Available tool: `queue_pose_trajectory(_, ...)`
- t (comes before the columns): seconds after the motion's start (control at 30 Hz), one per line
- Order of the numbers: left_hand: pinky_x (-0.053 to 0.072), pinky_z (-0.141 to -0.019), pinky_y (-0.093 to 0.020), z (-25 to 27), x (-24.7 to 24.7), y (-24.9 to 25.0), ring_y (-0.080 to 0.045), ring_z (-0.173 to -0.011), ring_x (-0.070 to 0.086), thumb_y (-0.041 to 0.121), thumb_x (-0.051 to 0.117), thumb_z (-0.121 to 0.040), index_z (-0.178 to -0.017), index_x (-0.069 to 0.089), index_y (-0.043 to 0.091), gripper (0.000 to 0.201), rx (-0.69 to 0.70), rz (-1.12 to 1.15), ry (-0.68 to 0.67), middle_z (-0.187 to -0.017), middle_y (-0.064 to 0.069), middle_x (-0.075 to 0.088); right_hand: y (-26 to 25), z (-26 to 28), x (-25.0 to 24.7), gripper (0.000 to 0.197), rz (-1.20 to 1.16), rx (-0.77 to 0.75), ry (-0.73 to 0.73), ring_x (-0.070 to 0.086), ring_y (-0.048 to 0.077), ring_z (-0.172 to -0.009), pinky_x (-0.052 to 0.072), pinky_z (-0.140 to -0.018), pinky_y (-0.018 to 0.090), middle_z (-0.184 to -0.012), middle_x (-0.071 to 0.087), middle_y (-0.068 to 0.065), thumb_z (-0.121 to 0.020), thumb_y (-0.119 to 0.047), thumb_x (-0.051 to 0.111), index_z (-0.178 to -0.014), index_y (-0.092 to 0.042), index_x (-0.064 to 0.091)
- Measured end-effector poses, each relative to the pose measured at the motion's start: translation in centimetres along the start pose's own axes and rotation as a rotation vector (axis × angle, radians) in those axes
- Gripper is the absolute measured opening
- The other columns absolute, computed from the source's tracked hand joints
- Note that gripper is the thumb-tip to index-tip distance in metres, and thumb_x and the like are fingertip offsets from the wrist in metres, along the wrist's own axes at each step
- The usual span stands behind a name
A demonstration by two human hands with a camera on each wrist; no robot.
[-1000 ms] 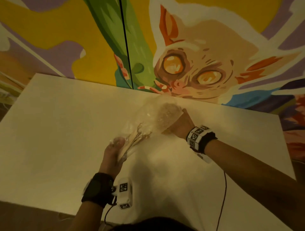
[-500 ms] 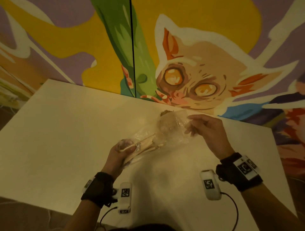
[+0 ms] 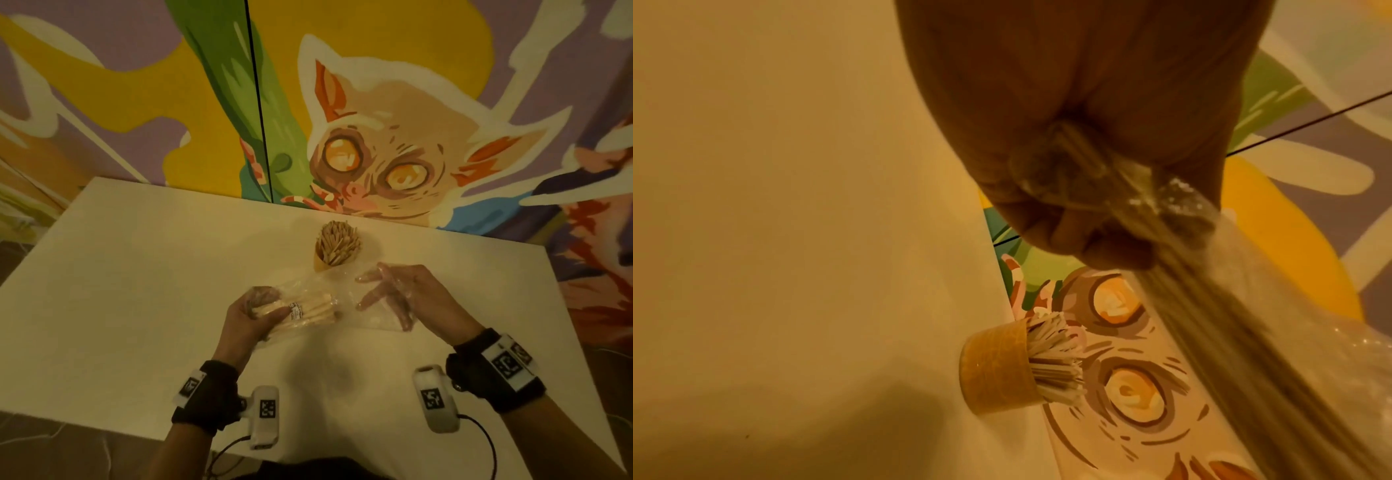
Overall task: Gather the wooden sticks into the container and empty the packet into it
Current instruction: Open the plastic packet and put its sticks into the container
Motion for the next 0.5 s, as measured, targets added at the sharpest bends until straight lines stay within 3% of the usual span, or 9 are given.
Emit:
queue_pose_trajectory(0.03, 0.048, -0.062, -0.032, 0.3, 0.1, 0.1, -0.018, -0.076, 0.064, 0.035, 0.085, -0.058, -0.09, 0.071, 0.026, 0.035, -0.004, 0.0, 0.001, -0.088, 0.002, 0.072, -0.3, 0.4, 0.4, 0.025, -0.025, -0.039, -0.021, 0.056, 0.028, -0.044, 0.041, -0.035, 0.021, -0.078, 0.075, 0.02, -0.099, -0.009, 0.048, -0.112, -0.013, 0.07)
queue_pose_trajectory(0.07, 0.049, -0.059, -0.03, 0.6, 0.1, 0.1, -0.017, -0.076, 0.065, 0.035, 0.085, -0.059, -0.094, 0.07, 0.024, 0.039, -0.008, -0.001, 0.0, -0.092, 0.0, 0.071, -0.5, 0.6, 0.6, 0.036, -0.052, -0.073, -0.025, 0.064, 0.032, -0.056, 0.048, -0.041, 0.022, -0.075, 0.073, 0.025, -0.093, 0.008, 0.048, -0.116, -0.012, 0.067)
queue_pose_trajectory(0.1, 0.049, -0.055, -0.028, 0.9, 0.3, 0.1, -0.015, -0.074, 0.065, 0.031, 0.086, -0.063, -0.098, 0.069, 0.021, 0.04, -0.011, -0.004, -0.007, -0.096, -0.002, 0.07, -0.3, 0.6, 0.7, 0.043, -0.079, -0.095, -0.022, 0.07, 0.035, -0.072, 0.055, -0.054, 0.022, -0.066, 0.071, 0.024, -0.087, 0.017, 0.05, -0.118, -0.008, 0.064)
queue_pose_trajectory(0.17, 0.048, -0.051, -0.024, 1.4, 0.6, 0.2, -0.011, -0.071, 0.064, 0.018, 0.085, -0.069, -0.104, 0.067, 0.015, 0.04, -0.017, -0.014, -0.043, -0.102, -0.004, 0.068, 0.1, 0.8, 0.4, 0.039, -0.126, -0.117, 0.045, 0.071, 0.036, -0.086, 0.056, -0.075, 0.024, -0.05, 0.066, 0.01, -0.085, 0.017, 0.054, -0.121, 0.002, 0.061)
queue_pose_trajectory(0.23, 0.049, -0.053, -0.023, 1.8, 1.0, 0.1, -0.009, -0.07, 0.064, 0.013, 0.083, -0.069, -0.108, 0.065, 0.011, 0.043, -0.027, -0.014, -0.084, -0.105, -0.003, 0.067, 0.9, 0.9, 0.0, 0.035, -0.113, -0.104, 0.088, 0.073, 0.032, -0.085, 0.056, -0.078, 0.03, -0.055, 0.068, 0.005, -0.087, 0.015, 0.057, -0.119, 0.005, 0.062)
queue_pose_trajectory(0.3, 0.051, -0.055, -0.023, 2.2, 1.3, 0.0, -0.009, -0.071, 0.065, 0.009, 0.084, -0.067, -0.107, 0.065, 0.01, 0.045, -0.04, 0.004, -0.123, -0.104, 0.0, 0.068, 1.0, 1.3, 0.0, 0.024, -0.01, -0.101, 0.112, 0.072, 0.037, -0.071, 0.055, -0.061, 0.043, -0.07, 0.075, 0.003, -0.087, 0.002, 0.065, -0.11, 0.004, 0.068)
queue_pose_trajectory(0.37, 0.053, -0.061, -0.022, 2.4, 1.6, 0.1, -0.009, -0.084, 0.067, 0.006, 0.085, -0.064, -0.104, 0.066, 0.011, 0.046, -0.036, -0.009, -0.161, -0.106, 0.003, 0.068, 1.3, 1.7, -0.1, 0.036, -0.026, -0.064, 0.128, 0.059, 0.027, -0.038, 0.036, -0.036, 0.032, -0.078, 0.076, 0.012, -0.091, -0.031, 0.064, -0.1, 0.003, 0.071)
queue_pose_trajectory(0.43, 0.054, -0.069, -0.021, 2.7, 2.1, 0.3, -0.011, -0.095, 0.068, 0.005, 0.083, -0.063, -0.104, 0.066, 0.011, 0.045, -0.023, -0.035, -0.2, -0.111, -0.001, 0.067, 1.6, 1.9, 0.2, 0.065, -0.114, -0.018, 0.106, 0.051, 0.013, -0.029, 0.033, -0.029, 0.02, -0.085, 0.076, 0.016, -0.082, -0.063, 0.06, -0.098, -0.001, 0.071)
queue_pose_trajectory(0.5, 0.055, -0.069, -0.024, 2.7, 2.3, 0.4, -0.015, -0.091, 0.069, 0.004, 0.083, -0.064, -0.102, 0.069, 0.013, 0.042, -0.018, -0.056, -0.212, -0.11, -0.005, 0.068, 1.8, 2.1, 0.3, 0.071, -0.171, -0.019, 0.062, 0.057, 0.007, -0.037, 0.043, -0.034, 0.017, -0.09, 0.077, 0.01, -0.083, -0.063, 0.056, -0.111, 0.002, 0.066)
Point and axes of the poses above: each hand's wrist, its own z-axis away from the middle knuckle, its own x-axis out of the palm, y = z × x, the point moved 7 cm from there along -z, towards the middle knuckle
